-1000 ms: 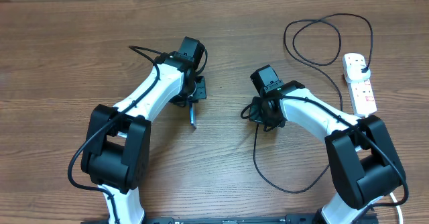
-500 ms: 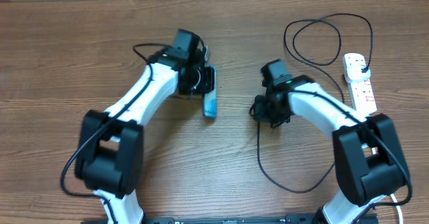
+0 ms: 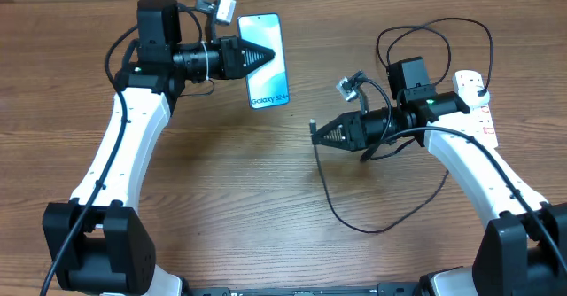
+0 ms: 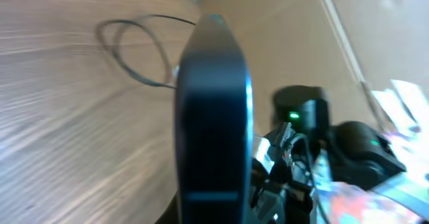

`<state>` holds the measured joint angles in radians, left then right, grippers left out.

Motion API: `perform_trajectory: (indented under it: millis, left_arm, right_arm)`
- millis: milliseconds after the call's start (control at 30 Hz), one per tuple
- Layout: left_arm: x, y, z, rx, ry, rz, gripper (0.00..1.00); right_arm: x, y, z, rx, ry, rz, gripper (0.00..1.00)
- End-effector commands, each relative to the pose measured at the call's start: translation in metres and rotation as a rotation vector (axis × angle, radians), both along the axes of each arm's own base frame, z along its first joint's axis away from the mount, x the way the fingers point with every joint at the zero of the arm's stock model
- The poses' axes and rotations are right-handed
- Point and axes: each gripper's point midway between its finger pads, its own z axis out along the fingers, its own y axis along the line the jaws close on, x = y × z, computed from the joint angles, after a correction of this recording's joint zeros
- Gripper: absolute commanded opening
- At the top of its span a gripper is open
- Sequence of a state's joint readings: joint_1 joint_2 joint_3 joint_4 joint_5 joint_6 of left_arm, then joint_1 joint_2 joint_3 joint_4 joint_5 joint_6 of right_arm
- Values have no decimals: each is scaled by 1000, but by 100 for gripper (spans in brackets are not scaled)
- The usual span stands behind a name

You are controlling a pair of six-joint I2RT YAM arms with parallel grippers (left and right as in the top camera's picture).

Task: Plug charger to phone and switch on socket
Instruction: 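Lift the plug and move it toward the phone's bottom port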

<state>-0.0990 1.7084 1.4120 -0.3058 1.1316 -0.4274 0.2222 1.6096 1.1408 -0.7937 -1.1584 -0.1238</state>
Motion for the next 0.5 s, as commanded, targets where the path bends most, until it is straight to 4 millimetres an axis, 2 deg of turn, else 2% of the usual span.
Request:
perform_trajectory:
  millis: [0, 100, 200, 300, 467]
  left_arm:
    - [-23, -14, 39, -99, -4, -99, 4]
    - [-18, -16, 54, -136, 1, -83, 4]
    - [-11, -16, 70, -179, 24, -56, 4]
    - [-8, -16, 83, -215, 23, -47, 4]
    - [-12, -16, 86, -231, 58, -64, 4]
  right_arm:
    - [-21, 19, 44, 238, -85, 153, 4]
    - [-30, 30, 55, 303, -116, 215, 4]
    - [-35, 31, 67, 367, -123, 248, 4]
    - [-33, 31, 69, 377, -118, 248, 4]
    - [-22, 33, 75, 361, -66, 226, 4]
